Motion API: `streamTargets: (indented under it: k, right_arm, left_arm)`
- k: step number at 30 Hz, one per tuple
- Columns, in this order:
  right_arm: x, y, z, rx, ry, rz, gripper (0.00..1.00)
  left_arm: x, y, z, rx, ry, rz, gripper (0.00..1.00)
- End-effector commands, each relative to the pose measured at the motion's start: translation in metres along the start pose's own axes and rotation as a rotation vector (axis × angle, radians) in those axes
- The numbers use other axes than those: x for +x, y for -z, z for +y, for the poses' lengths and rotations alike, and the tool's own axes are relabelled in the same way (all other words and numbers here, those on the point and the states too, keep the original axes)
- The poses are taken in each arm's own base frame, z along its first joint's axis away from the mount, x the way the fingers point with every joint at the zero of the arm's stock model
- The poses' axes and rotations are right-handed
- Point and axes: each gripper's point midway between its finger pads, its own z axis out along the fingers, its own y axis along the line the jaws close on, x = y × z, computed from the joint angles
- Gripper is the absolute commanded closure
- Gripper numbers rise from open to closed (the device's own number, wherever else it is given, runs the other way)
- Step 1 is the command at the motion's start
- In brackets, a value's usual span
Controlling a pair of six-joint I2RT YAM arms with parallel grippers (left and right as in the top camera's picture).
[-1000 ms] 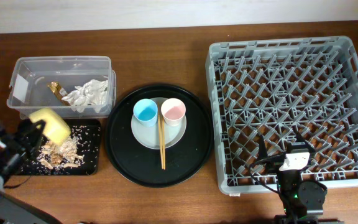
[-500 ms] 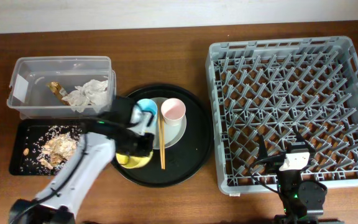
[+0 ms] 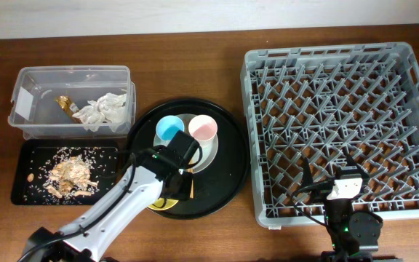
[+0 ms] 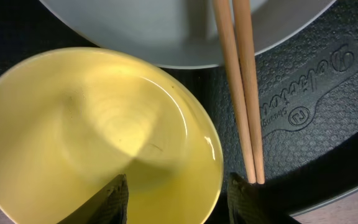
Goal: Sort waste into correct bins and load items into the dishwasher rack
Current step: 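Set the empty yellow bowl back on the round tray, withdraw left gripper, then reach the right gripper to the wooden chopsticks and grasp them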
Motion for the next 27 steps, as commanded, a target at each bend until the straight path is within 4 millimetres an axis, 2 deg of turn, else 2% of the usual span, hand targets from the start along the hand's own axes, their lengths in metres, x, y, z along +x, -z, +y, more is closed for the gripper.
streamTargets:
  k: [1,2,3,5,6,7,8,10,14,15,17,18,19,20,22,23,25,27]
  right_arm:
    - [0.002,0.0,0.002,-0.008,0.007,0.001,0.02]
    - [0.002,0.0,0.002,-0.008,0.007,0.002,0.02]
    - [0.002,0.0,0.002,-0.007,0.007,0.002,0.02]
    - [0.002,0.0,0.002,-0.008,0.007,0.002,0.02]
    - [0.002,0.0,0.002,-0.007,0.007,0.002,0.02]
    - [0.002,0.0,0.002,-0.007,0.007,0.002,0.02]
    - [0.002,0.0,0.002,-0.008,0.007,0.002,0.02]
    - [0.002,0.0,0.002,-0.008,0.007,0.001,0.02]
    - [0.002,0.0,0.002,-0.008,0.007,0.001,0.02]
    - [0.0,0.0,0.012,-0.07,-0.011,-0.009,0.02]
    - [-0.004,0.003,0.032,-0.186,-0.21,-0.009,0.02]
    - [-0.011,0.005,0.038,-0.231,-0.385,-0.012,0.02]
    - [-0.017,0.007,0.041,-0.249,-0.47,-0.002,0.02]
    - [-0.022,0.01,0.037,-0.225,-0.479,0.019,0.02]
    - [-0.061,0.023,0.022,-0.155,-0.481,0.012,0.02]
    - [-0.103,0.033,0.016,-0.144,-0.479,-0.018,0.02]
    - [-0.161,0.042,0.012,-0.142,-0.485,0.035,0.02]
    - [-0.185,0.039,0.021,-0.173,-0.513,0.253,0.02]
  left_arm:
    - [-0.033,0.033,0.009,0.011,0.066,-0.099,0.38]
    - [-0.052,0.057,0.02,0.017,0.118,-0.163,0.2]
    - [-0.072,0.085,0.044,-0.012,0.192,-0.244,0.01]
    - [-0.098,0.134,0.11,-0.055,0.397,-0.373,0.01]
    - [-0.1,0.143,0.133,-0.073,0.461,-0.4,0.01]
    - [-0.095,0.151,0.175,-0.113,0.583,-0.421,0.01]
    - [-0.087,0.151,0.203,-0.143,0.669,-0.418,0.01]
    - [-0.077,0.152,0.229,-0.171,0.749,-0.415,0.01]
    - [-0.074,0.152,0.234,-0.176,0.766,-0.415,0.01]
    - [-0.074,0.152,0.234,-0.177,0.766,-0.416,0.01]
    - [-0.074,0.152,0.234,-0.177,0.766,-0.415,0.01]
    - [-0.074,0.152,0.234,-0.176,0.765,-0.415,0.01]
    - [-0.074,0.152,0.234,-0.176,0.766,-0.415,0.01]
    - [-0.074,0.152,0.234,-0.176,0.765,-0.415,0.01]
    - [-0.074,0.152,0.234,-0.177,0.766,-0.415,0.01]
    - [-0.074,0.152,0.234,-0.176,0.766,-0.415,0.01]
    - [-0.074,0.152,0.234,-0.177,0.766,-0.415,0.01]
    - [-0.075,0.152,0.233,-0.172,0.762,-0.415,0.01]
